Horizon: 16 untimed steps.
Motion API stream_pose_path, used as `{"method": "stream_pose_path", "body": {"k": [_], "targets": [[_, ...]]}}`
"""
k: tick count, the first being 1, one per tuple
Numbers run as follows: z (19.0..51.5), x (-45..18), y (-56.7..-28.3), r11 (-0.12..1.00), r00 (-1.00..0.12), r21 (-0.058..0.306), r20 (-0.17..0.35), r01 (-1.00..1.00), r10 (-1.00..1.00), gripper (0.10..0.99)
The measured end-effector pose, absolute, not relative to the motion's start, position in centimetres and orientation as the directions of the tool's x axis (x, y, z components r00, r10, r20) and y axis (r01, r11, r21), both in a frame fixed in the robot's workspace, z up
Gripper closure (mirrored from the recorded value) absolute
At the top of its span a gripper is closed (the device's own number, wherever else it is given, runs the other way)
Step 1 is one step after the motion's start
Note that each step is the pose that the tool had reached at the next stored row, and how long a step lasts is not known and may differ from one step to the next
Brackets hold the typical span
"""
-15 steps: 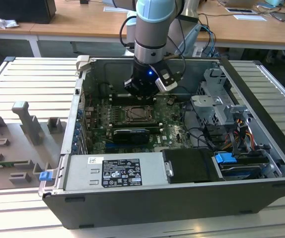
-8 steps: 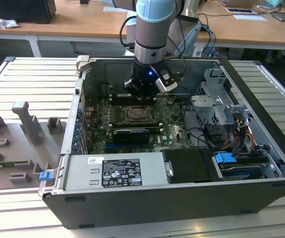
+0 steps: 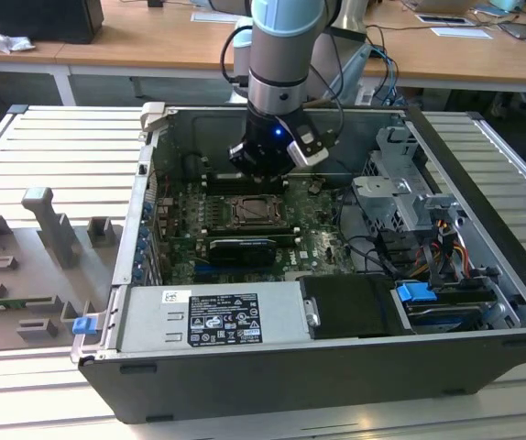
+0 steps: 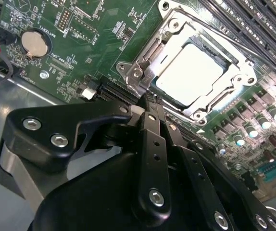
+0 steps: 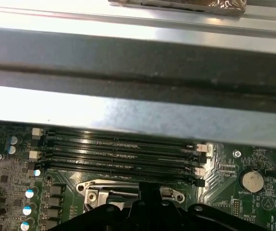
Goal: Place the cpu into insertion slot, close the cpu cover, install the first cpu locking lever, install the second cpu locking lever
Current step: 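Install the second cpu locking lever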
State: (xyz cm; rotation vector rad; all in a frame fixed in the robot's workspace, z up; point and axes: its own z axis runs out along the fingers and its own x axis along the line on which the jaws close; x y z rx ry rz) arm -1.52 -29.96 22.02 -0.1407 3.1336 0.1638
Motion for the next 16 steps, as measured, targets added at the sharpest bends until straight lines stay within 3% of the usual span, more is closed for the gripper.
{"method": "stream_pose_path", "body": {"k": [6,16], "targets": [[23.8,-1.5,-30.0,0.991,-0.996,0.104,-0.005,-0.089,-0.089,0.98],[23.9,-1.5,-30.6,0.991,-0.996,0.104,-0.005,-0.089,-0.089,0.98]]}}
